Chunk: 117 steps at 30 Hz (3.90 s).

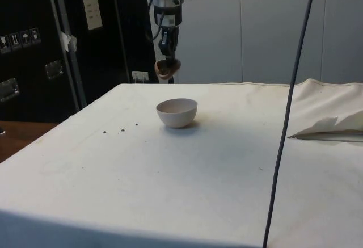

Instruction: Pour the coffee beans from the cup into the bowl.

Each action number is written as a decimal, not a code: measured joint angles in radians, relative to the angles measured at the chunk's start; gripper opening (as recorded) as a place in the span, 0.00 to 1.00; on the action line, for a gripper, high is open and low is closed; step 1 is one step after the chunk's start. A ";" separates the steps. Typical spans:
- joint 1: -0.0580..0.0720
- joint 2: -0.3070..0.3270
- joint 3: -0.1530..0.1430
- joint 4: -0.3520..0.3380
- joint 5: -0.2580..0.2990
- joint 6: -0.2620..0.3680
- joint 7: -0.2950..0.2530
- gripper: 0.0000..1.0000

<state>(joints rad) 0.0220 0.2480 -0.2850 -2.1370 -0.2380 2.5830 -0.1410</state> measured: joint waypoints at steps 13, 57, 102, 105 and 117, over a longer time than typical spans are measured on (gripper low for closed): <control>0.000 -0.030 -0.002 -0.054 -0.144 0.052 0.105 0.00; 0.001 -0.098 0.032 -0.147 -0.762 0.055 0.627 0.00; 0.009 -0.114 0.260 -0.178 -1.134 -0.313 1.061 0.00; 0.009 -0.114 0.284 -0.180 -1.149 -0.356 1.086 0.00; 0.010 -0.114 0.346 -0.184 -1.177 -0.462 1.135 0.00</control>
<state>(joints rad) 0.0320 0.1340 0.0610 -2.3210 -1.4150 2.1210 0.9940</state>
